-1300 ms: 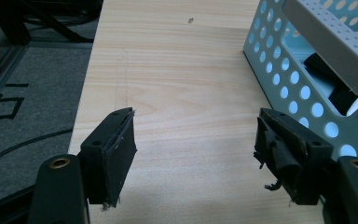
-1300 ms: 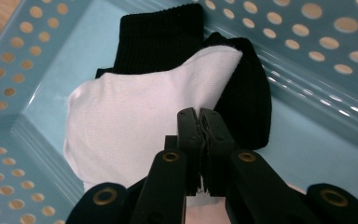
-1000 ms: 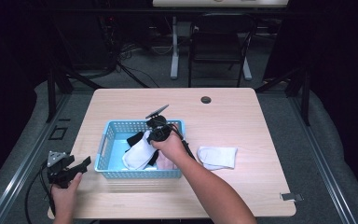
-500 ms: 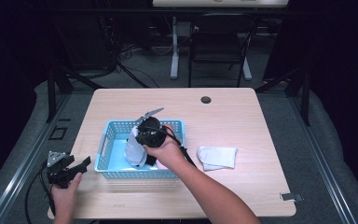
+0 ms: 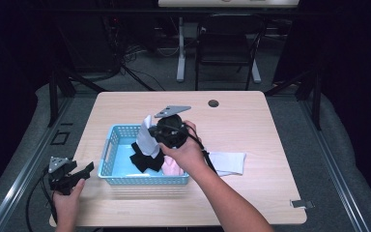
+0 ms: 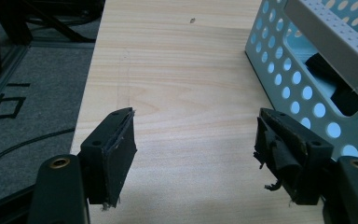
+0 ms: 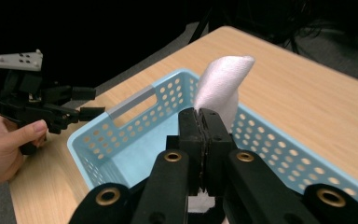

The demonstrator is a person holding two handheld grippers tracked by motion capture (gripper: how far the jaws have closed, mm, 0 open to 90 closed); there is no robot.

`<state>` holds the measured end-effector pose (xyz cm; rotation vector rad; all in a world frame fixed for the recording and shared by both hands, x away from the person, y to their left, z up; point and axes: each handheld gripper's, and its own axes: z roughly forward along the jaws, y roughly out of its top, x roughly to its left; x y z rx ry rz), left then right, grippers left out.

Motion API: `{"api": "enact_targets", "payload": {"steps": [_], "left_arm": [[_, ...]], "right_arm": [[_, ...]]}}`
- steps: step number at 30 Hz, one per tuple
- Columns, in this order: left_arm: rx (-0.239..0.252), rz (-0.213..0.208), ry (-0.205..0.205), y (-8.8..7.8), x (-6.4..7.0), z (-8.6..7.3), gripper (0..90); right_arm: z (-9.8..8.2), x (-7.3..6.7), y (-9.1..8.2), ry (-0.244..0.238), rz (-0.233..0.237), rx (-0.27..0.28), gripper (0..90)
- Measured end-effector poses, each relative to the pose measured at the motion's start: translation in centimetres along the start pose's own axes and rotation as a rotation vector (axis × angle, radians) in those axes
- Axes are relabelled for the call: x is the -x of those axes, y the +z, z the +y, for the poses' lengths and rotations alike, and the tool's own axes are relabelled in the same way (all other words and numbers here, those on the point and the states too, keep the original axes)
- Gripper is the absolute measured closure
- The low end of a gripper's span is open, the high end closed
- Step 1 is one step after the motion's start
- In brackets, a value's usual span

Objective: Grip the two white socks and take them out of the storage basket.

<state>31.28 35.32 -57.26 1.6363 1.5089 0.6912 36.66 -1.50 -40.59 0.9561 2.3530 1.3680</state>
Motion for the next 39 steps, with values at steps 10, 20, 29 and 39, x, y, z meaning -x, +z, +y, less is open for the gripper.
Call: {"api": "enact_targets", "payload": {"steps": [10, 20, 29, 39], "left_arm": [[0.007, 0.003, -0.004, 0.0, -0.1, 0.0, 28.8], [-0.001, 0.007, -0.002, 0.1, 0.0, 0.0, 28.8], [-0.003, 0.006, -0.002, 0.1, 0.0, 0.0, 28.7], [0.002, 0.004, -0.002, 0.1, 0.0, -0.1, 28.7]], "right_arm": [[-0.3, 1.0, -4.1, 0.011, -0.025, 0.056, 89.1], [-2.1, 2.4, -8.2, 0.041, -0.058, 0.101, 89.1], [-3.6, 3.7, -11.1, 0.074, -0.113, 0.114, 89.1], [-5.9, 5.1, -12.7, 0.119, -0.169, 0.114, 89.1]]}}
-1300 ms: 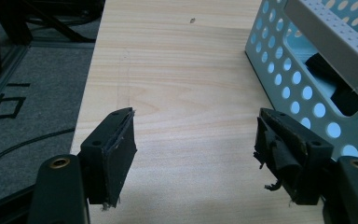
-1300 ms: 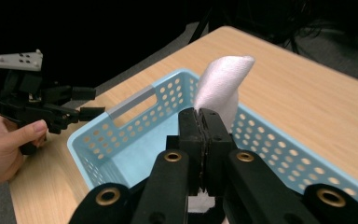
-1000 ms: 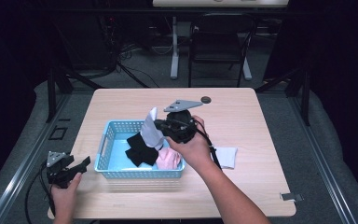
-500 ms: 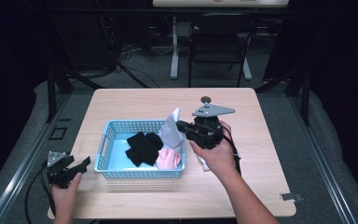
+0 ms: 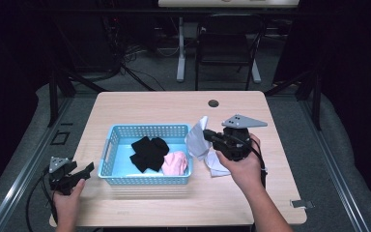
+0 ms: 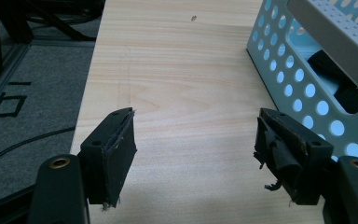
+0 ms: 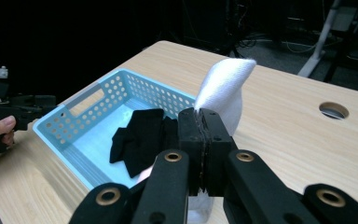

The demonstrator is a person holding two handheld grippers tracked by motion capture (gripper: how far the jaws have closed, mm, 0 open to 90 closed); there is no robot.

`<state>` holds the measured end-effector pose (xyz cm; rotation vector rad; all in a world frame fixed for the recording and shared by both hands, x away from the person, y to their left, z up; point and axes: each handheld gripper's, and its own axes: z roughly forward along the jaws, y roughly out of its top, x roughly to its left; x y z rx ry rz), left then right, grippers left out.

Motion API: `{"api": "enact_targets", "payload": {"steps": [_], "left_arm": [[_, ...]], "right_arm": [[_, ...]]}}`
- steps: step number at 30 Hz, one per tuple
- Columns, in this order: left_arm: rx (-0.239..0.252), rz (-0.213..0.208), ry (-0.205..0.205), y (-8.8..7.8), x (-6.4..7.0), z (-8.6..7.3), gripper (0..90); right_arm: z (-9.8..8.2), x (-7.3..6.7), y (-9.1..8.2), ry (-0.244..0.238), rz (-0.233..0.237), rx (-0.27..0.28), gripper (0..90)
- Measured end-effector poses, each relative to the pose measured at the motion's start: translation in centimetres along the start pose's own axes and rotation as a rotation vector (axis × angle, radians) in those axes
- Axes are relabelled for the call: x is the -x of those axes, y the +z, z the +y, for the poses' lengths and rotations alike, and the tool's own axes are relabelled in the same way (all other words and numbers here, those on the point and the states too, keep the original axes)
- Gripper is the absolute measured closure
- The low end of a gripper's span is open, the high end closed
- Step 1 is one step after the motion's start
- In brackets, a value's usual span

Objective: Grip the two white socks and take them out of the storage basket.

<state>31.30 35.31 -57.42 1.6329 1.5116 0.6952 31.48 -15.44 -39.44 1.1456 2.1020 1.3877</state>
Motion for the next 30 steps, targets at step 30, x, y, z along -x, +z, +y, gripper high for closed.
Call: {"api": "enact_targets", "payload": {"steps": [30], "left_arm": [[0.001, -0.005, 0.006, -0.1, 0.1, 0.0, 28.5]], "right_arm": [[-10.0, 7.7, 1.9, 0.256, -0.194, -0.136, 89.0]]}}
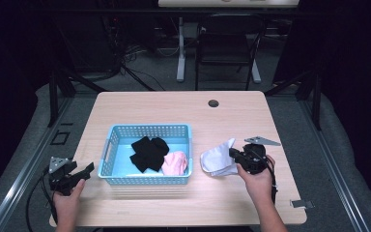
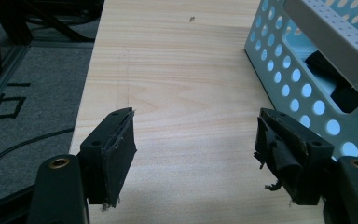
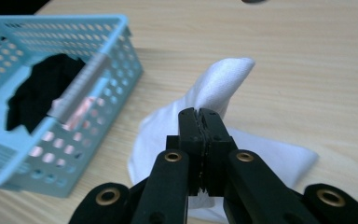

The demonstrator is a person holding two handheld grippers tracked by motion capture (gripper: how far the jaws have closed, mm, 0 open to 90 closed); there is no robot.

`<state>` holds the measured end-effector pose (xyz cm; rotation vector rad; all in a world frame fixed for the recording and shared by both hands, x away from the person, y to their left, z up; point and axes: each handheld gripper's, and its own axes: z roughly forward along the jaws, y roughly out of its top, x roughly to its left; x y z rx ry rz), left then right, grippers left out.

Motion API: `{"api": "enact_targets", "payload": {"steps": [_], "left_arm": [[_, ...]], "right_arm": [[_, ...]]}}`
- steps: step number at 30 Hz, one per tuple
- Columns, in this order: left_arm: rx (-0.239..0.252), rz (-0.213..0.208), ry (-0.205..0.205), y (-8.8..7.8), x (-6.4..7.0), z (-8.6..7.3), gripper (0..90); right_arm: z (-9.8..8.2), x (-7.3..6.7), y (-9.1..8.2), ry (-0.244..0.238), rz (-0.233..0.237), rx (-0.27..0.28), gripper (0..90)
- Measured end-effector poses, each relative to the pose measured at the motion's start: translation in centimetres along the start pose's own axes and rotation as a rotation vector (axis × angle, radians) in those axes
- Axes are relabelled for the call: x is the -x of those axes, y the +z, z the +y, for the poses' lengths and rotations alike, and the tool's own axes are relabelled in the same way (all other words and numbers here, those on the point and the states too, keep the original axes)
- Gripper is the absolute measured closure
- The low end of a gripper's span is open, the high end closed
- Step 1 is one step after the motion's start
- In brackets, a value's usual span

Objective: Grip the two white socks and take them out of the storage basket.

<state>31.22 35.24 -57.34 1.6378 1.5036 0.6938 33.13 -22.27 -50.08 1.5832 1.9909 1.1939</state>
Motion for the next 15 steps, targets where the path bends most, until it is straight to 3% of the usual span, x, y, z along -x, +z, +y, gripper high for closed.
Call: {"api": "enact_targets", "payload": {"steps": [11, 15], "left_arm": [[0.000, 0.002, 0.000, 0.0, 0.0, 0.0, 28.5], [0.000, 0.003, 0.000, 0.0, 0.0, 0.0, 28.5]], "right_arm": [[-2.8, 3.6, 1.7, 0.047, -0.124, -0.096, 88.6], [-3.3, 4.6, 2.0, 0.095, -0.129, -0.111, 88.4]]}}
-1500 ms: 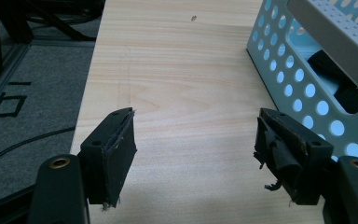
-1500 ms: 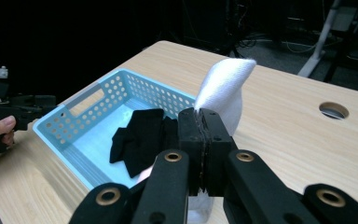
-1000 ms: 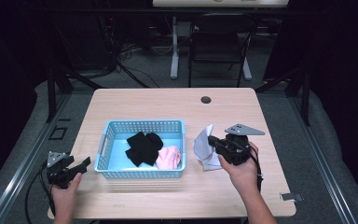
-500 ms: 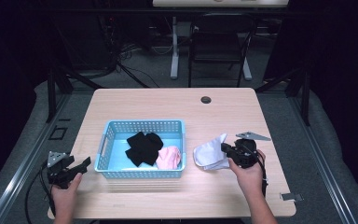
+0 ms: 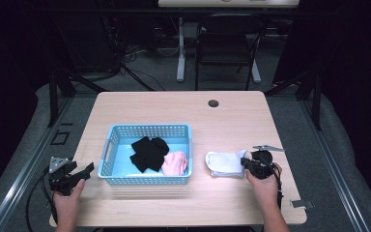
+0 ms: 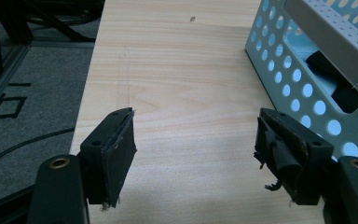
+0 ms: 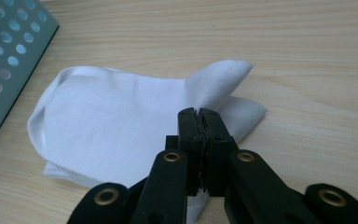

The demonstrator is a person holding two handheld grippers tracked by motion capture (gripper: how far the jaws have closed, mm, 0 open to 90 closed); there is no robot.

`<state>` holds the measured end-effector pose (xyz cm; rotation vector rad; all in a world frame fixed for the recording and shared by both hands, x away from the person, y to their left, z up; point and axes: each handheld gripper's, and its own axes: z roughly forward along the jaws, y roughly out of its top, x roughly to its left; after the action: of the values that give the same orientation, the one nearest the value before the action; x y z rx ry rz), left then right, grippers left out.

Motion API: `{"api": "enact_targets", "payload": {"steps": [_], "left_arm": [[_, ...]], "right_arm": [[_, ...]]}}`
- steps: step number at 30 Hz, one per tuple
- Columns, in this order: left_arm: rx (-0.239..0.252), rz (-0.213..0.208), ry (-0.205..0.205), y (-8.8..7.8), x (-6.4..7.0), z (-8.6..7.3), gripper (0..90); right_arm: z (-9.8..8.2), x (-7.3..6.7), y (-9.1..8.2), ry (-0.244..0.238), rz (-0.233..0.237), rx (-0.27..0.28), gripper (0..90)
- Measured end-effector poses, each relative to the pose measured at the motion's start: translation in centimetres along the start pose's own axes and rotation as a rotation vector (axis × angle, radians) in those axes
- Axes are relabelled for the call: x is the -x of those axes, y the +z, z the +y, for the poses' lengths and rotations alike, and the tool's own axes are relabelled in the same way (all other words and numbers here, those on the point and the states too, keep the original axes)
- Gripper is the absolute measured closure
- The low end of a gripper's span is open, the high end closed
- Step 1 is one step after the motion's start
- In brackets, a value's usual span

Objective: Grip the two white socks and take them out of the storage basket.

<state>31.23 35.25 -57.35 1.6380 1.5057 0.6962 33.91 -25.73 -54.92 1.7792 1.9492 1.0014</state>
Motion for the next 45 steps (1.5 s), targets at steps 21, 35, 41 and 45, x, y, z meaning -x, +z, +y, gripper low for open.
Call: {"api": "enact_targets", "payload": {"steps": [21, 35, 41, 45], "left_arm": [[0.000, 0.001, 0.004, 0.0, 0.0, 0.0, 28.2], [-0.002, 0.003, 0.007, 0.0, 0.1, 0.0, 28.1], [-0.008, 0.007, 0.009, 0.0, 0.1, 0.0, 28.0], [-0.003, 0.008, 0.008, 0.1, 0.1, 0.0, 27.8]], "right_arm": [[-0.2, -1.0, -0.7, -0.082, -0.035, 0.098, 54.4], [-1.2, -6.3, -2.2, -0.256, 0.086, 0.149, 51.4], [-1.5, -6.4, -1.8, -0.279, 0.110, 0.143, 51.3], [-1.5, -6.3, -1.3, -0.253, 0.115, 0.135, 51.6]]}}
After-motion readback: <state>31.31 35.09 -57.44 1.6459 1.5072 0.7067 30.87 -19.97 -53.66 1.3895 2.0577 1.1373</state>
